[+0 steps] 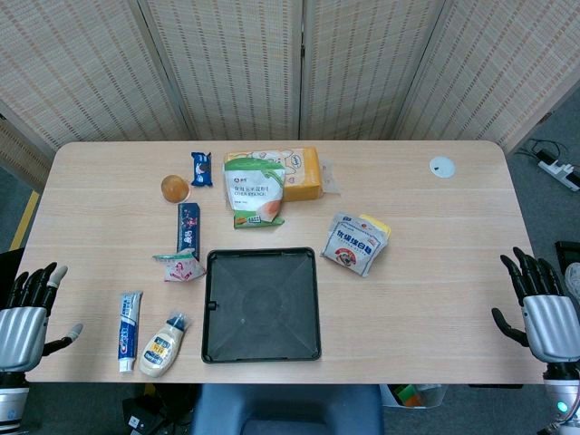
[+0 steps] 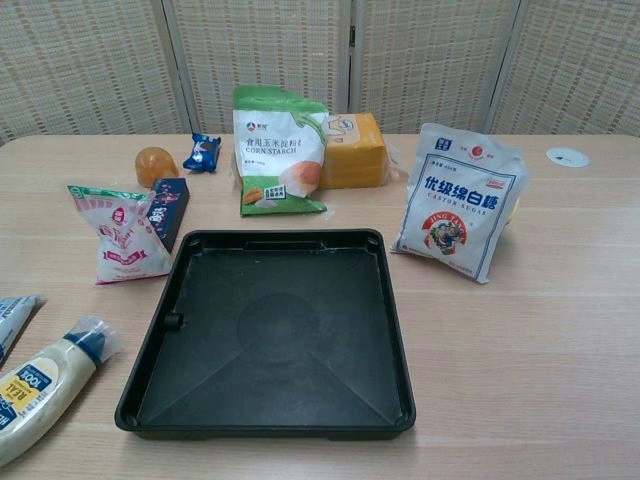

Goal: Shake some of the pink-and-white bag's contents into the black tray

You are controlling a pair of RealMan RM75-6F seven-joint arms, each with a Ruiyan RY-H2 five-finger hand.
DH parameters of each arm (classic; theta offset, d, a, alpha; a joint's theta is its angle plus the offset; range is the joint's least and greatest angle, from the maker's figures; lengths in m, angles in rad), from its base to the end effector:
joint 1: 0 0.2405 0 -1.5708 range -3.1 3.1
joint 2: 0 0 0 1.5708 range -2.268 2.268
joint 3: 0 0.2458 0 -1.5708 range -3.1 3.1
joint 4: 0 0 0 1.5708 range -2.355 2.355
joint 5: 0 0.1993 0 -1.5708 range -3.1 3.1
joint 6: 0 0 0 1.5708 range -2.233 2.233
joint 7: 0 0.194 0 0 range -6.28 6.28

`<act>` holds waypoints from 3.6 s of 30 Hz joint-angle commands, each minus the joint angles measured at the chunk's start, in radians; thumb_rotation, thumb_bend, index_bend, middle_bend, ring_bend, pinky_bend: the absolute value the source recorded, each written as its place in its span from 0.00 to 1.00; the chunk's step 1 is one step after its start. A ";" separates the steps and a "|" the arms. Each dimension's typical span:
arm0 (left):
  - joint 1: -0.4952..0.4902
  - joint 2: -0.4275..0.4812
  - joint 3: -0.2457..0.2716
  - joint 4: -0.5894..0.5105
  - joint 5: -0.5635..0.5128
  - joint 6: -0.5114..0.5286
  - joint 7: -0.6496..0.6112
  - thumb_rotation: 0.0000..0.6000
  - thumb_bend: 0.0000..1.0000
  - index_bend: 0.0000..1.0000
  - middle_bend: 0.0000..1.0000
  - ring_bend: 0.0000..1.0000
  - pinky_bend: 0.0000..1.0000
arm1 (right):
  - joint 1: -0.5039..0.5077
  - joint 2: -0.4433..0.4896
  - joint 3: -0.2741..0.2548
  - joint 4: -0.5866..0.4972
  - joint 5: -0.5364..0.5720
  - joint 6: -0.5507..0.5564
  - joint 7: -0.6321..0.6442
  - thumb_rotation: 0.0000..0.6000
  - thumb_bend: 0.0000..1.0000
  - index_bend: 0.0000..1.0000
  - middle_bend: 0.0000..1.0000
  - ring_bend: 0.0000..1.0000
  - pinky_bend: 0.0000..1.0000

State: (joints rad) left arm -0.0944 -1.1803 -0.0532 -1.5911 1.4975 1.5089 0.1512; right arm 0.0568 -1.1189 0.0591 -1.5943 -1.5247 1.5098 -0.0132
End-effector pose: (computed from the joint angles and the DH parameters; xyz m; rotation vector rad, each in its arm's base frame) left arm -0.2923 0.2327 0.1520 -1.4067 -0.7963 -0.8448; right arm -0.2996 -0.2229 0.1701 1.3792 -0.8617 0.8977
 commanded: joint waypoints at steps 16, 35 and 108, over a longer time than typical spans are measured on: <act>-0.032 -0.006 -0.009 0.002 0.044 -0.005 -0.051 1.00 0.24 0.02 0.09 0.19 0.29 | -0.025 0.015 0.005 0.009 -0.001 0.046 0.039 1.00 0.35 0.00 0.00 0.03 0.04; -0.227 -0.091 -0.064 0.130 0.020 -0.234 -0.255 1.00 0.24 0.00 0.13 0.17 0.24 | -0.059 0.030 0.003 0.009 -0.007 0.092 0.056 1.00 0.35 0.00 0.00 0.03 0.04; -0.474 -0.601 -0.018 0.908 -0.027 -0.497 -0.828 1.00 0.21 0.00 0.04 0.13 0.21 | -0.101 0.088 0.001 -0.094 -0.005 0.110 -0.016 1.00 0.35 0.00 0.00 0.04 0.04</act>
State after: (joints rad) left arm -0.5711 -1.7813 -0.0698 -0.6862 1.4733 1.0112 -0.6734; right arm -0.0440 -1.0308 0.0595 -1.6879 -1.5297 1.6197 -0.0287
